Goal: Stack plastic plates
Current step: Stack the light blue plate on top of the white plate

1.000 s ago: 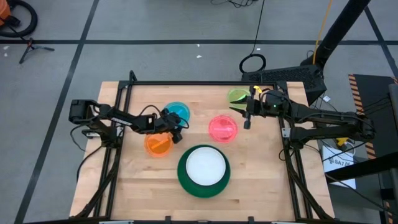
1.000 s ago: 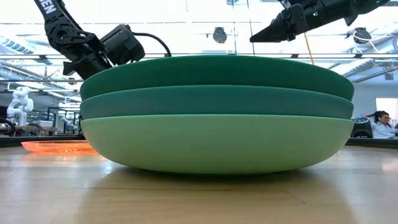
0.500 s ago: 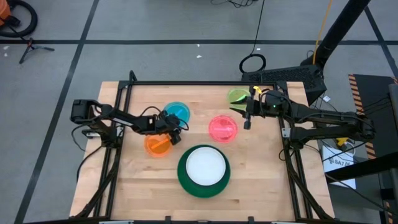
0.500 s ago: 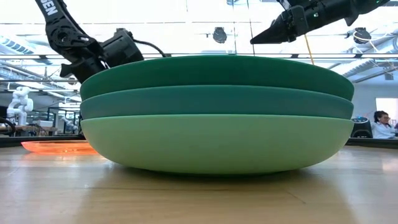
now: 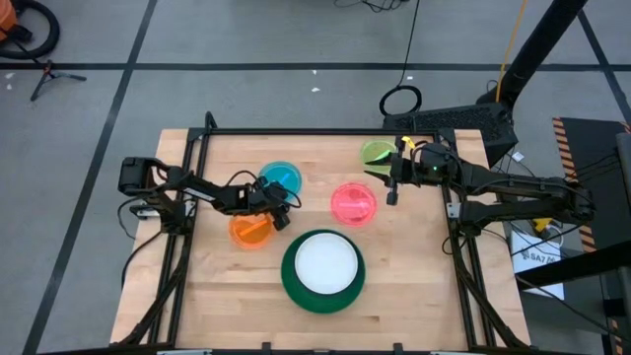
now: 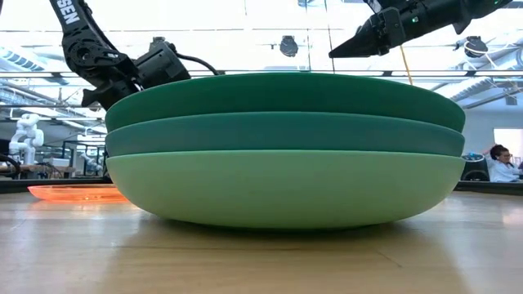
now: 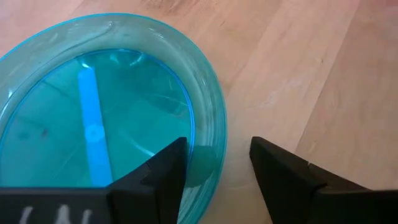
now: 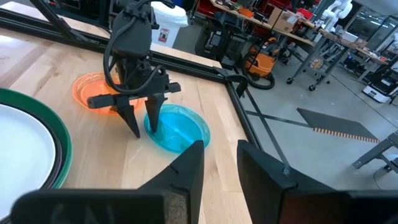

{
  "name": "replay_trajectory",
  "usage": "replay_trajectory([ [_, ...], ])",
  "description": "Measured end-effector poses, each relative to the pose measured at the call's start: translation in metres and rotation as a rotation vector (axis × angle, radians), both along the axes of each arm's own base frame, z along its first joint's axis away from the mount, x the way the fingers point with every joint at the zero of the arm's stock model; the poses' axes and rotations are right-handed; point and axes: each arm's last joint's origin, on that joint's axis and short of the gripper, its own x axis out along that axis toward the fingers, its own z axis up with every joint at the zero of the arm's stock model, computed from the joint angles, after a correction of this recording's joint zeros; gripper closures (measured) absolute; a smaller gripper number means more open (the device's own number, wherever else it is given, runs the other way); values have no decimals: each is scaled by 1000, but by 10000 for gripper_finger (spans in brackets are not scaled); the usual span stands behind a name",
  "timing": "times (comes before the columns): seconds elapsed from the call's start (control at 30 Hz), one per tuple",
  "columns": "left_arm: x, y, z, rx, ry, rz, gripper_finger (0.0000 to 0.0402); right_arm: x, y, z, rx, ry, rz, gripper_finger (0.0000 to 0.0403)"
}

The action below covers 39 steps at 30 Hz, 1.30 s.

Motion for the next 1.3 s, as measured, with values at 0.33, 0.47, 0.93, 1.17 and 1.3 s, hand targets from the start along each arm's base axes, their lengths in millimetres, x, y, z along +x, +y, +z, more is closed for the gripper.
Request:
replay_trajectory([
  [0.33,0,-1,0,9,2,-8,320,0,0,0,0,0,0,314],
  [0.47,2,-4,0,33,-7,-35,333,0,0,0,0,0,0,314],
  [0.93,8,-15,6,41,-31,-92,335,0,0,0,3,0,-1,314],
  [1.17,19,-19,23,77,2,-129,335,0,0,-1,6,9,-1,314],
  [1.3,30,-22,38,99,38,-166,335,0,0,-1,7,14,-1,314],
])
